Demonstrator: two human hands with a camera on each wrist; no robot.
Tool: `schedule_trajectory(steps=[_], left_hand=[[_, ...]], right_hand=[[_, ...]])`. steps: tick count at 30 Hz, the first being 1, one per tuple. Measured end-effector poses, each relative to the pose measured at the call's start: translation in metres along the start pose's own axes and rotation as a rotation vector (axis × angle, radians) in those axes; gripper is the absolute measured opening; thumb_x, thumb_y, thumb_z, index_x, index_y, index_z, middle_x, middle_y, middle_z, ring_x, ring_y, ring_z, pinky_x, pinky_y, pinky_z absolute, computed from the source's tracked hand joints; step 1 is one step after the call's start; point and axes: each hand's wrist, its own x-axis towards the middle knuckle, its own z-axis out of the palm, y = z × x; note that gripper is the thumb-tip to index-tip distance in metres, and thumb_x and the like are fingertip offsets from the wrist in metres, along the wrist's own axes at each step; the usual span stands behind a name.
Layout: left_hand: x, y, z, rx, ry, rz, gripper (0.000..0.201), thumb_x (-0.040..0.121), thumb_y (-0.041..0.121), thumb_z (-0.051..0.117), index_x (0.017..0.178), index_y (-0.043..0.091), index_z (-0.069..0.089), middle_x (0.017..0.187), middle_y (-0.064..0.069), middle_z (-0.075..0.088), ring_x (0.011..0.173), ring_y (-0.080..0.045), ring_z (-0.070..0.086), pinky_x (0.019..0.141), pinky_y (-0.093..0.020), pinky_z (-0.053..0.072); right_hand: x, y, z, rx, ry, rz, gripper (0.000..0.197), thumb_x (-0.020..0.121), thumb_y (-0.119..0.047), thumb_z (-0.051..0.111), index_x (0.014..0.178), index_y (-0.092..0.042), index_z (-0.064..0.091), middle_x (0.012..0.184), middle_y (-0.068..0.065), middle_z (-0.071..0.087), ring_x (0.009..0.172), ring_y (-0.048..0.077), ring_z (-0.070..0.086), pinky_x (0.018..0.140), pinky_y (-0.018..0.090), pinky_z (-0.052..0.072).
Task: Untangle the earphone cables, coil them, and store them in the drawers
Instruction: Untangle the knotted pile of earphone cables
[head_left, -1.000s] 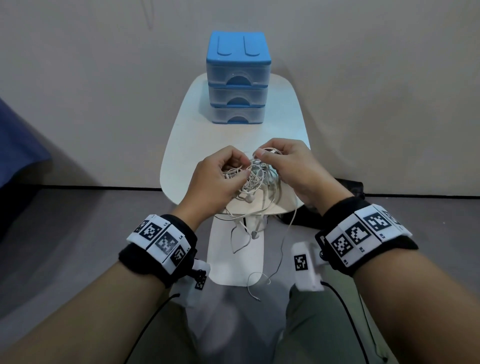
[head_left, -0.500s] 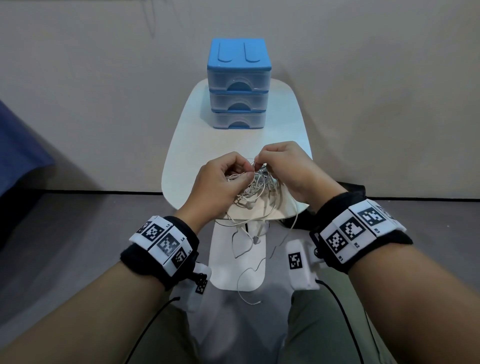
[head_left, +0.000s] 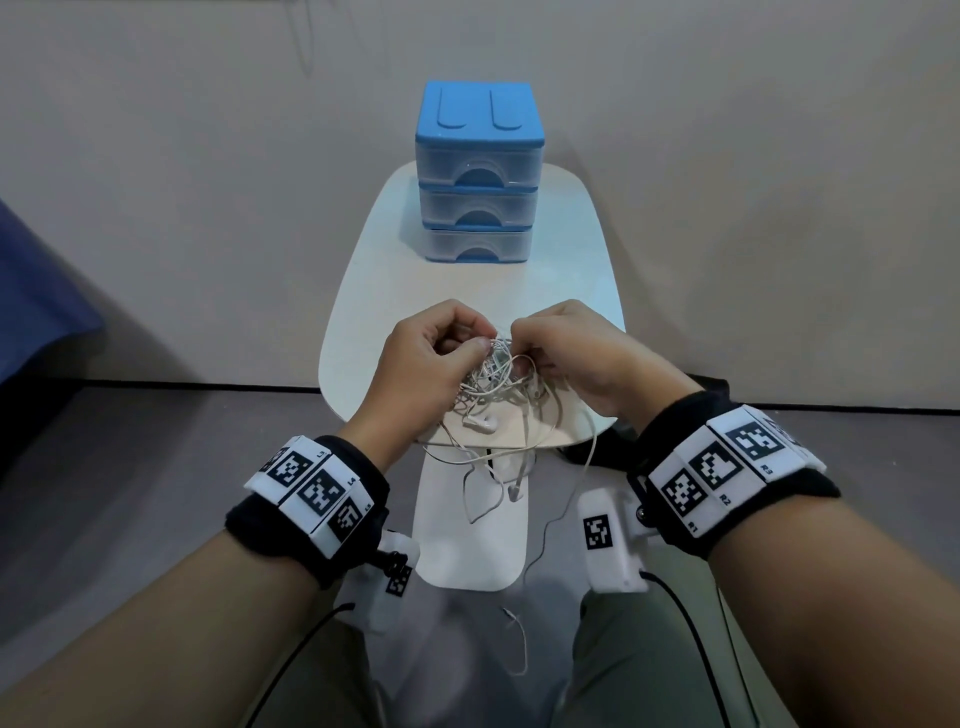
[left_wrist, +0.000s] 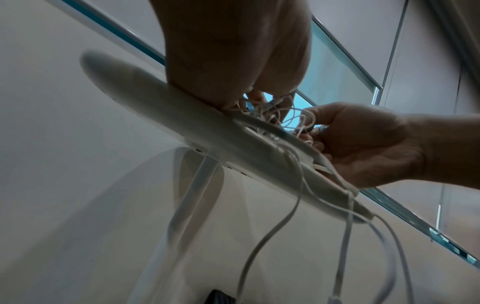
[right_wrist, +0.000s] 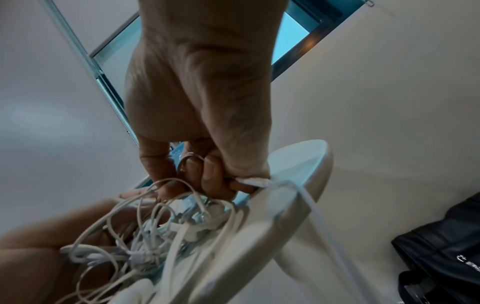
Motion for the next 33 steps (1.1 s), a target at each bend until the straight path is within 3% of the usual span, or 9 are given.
schedule_trajectory(steps=[3, 6, 10, 13, 18, 21, 23, 29, 33], left_hand=[[-0.001, 0.001, 0.001, 0.005, 0.000, -0.003, 0.015, 0.090, -0.001, 0.069, 0.089, 0.013, 0.074, 0.077, 0.000, 0.068, 0.068, -0.007, 0.056, 0.066, -0.020, 0.049], [0.000, 0.002, 0.001, 0.009, -0.005, -0.015, 0.013, 0.091, 0.001, 0.069, 0.091, 0.011, 0.076, 0.081, -0.007, 0.073, 0.071, -0.010, 0.061, 0.069, -0.022, 0.051], [0.004, 0.007, -0.002, 0.046, -0.083, -0.056, 0.009, 0.093, 0.006, 0.071, 0.092, 0.011, 0.078, 0.088, -0.015, 0.075, 0.076, -0.013, 0.065, 0.074, -0.027, 0.053], [0.008, 0.010, -0.007, 0.072, -0.148, -0.091, 0.005, 0.094, 0.011, 0.072, 0.091, 0.011, 0.076, 0.089, -0.017, 0.074, 0.076, -0.015, 0.064, 0.075, -0.030, 0.053], [0.014, 0.019, -0.012, 0.101, -0.246, -0.161, 0.016, 0.097, 0.017, 0.069, 0.085, 0.008, 0.074, 0.075, -0.003, 0.069, 0.067, -0.010, 0.059, 0.064, -0.020, 0.048], [0.019, 0.026, -0.012, 0.169, -0.280, -0.176, 0.020, 0.099, 0.019, 0.067, 0.086, 0.005, 0.073, 0.070, 0.000, 0.065, 0.060, -0.008, 0.055, 0.055, -0.016, 0.043], [0.020, 0.029, -0.013, 0.184, -0.294, -0.177, 0.020, 0.100, 0.020, 0.067, 0.087, 0.007, 0.074, 0.070, -0.001, 0.065, 0.062, -0.010, 0.055, 0.056, -0.018, 0.043], [0.021, 0.032, -0.029, 0.203, -0.414, -0.139, 0.004, 0.092, 0.008, 0.073, 0.093, 0.008, 0.076, 0.082, -0.009, 0.072, 0.075, -0.012, 0.063, 0.072, -0.022, 0.051], [0.022, 0.034, -0.038, 0.245, -0.472, -0.097, 0.002, 0.091, 0.009, 0.077, 0.093, 0.009, 0.077, 0.082, -0.007, 0.074, 0.075, -0.010, 0.063, 0.072, -0.022, 0.051]], right_hand=[[-0.002, -0.001, -0.002, 0.048, -0.040, 0.022, 0.042, 0.085, 0.000, 0.052, 0.046, -0.015, 0.050, 0.055, 0.012, 0.055, 0.046, 0.016, 0.040, 0.040, 0.020, 0.031], [-0.002, -0.002, -0.004, 0.074, -0.077, 0.030, 0.046, 0.086, 0.001, 0.051, 0.043, -0.016, 0.052, 0.051, 0.009, 0.054, 0.043, 0.013, 0.038, 0.040, 0.019, 0.030], [0.002, -0.001, -0.007, 0.115, -0.076, 0.065, 0.040, 0.083, -0.003, 0.057, 0.046, -0.017, 0.055, 0.050, 0.003, 0.045, 0.054, 0.018, 0.030, 0.055, 0.030, 0.023], [0.002, -0.001, -0.007, 0.121, -0.055, 0.067, 0.036, 0.084, -0.006, 0.060, 0.050, -0.017, 0.053, 0.052, 0.001, 0.038, 0.052, 0.017, 0.026, 0.056, 0.033, 0.021], [-0.003, -0.002, -0.004, 0.097, -0.046, 0.017, 0.035, 0.094, 0.000, 0.056, 0.061, -0.012, 0.054, 0.046, -0.003, 0.040, 0.042, 0.010, 0.033, 0.043, 0.018, 0.029], [-0.004, -0.002, -0.003, 0.085, -0.048, 0.012, 0.035, 0.096, 0.000, 0.054, 0.063, -0.011, 0.056, 0.044, -0.006, 0.045, 0.043, 0.008, 0.036, 0.045, 0.018, 0.031], [-0.004, -0.002, -0.003, 0.095, -0.054, 0.020, 0.034, 0.097, 0.000, 0.054, 0.064, -0.011, 0.055, 0.044, -0.007, 0.046, 0.042, 0.008, 0.037, 0.046, 0.018, 0.031], [-0.003, -0.002, -0.003, 0.067, -0.050, 0.046, 0.028, 0.092, -0.001, 0.056, 0.065, -0.008, 0.061, 0.051, 0.003, 0.042, 0.045, 0.012, 0.030, 0.043, 0.020, 0.028], [-0.002, -0.003, -0.002, 0.066, -0.043, 0.049, 0.029, 0.091, -0.001, 0.058, 0.063, -0.007, 0.063, 0.058, 0.008, 0.044, 0.047, 0.013, 0.031, 0.042, 0.019, 0.030]])
